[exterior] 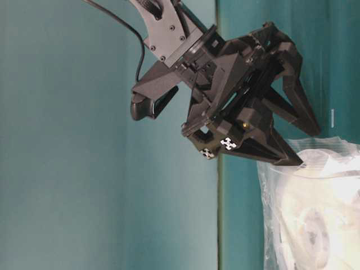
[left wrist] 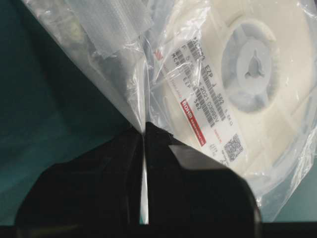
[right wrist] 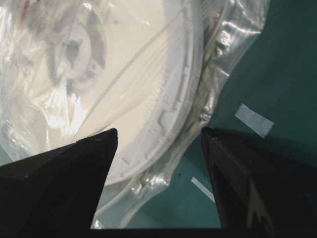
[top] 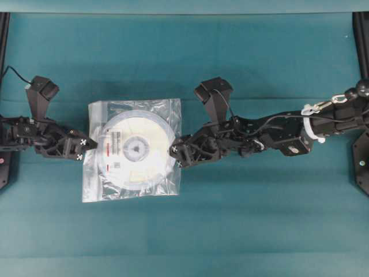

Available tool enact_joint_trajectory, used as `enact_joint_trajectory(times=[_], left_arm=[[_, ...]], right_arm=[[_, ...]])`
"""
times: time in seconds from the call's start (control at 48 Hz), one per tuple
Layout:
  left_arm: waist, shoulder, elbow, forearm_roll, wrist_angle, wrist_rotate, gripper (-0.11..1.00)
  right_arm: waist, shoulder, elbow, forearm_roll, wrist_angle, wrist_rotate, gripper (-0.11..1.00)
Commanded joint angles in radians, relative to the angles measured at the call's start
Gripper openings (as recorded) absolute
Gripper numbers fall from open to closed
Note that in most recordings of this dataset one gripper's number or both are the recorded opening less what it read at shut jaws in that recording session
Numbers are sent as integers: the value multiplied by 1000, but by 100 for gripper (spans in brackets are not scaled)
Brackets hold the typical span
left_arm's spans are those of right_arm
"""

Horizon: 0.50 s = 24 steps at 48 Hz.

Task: Take out the reel from the clear zip bag.
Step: 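Reach the right gripper into the bag opening toward the reel rim, then close the right gripper on the white reel's rim inside the bag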

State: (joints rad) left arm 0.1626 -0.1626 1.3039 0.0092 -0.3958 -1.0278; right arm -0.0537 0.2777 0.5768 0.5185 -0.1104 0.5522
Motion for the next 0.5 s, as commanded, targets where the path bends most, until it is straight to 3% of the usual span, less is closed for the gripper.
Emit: enact_joint_trajectory(times=[0.0,0.479], left_arm=[[-2,-3,-9,3,-5,3,0],[-2,-5,-17,3,0,2,0]], right_arm=[[-3,-5,-17,2,-5,11,83],[-15,25,-67,2,-2,9,83]])
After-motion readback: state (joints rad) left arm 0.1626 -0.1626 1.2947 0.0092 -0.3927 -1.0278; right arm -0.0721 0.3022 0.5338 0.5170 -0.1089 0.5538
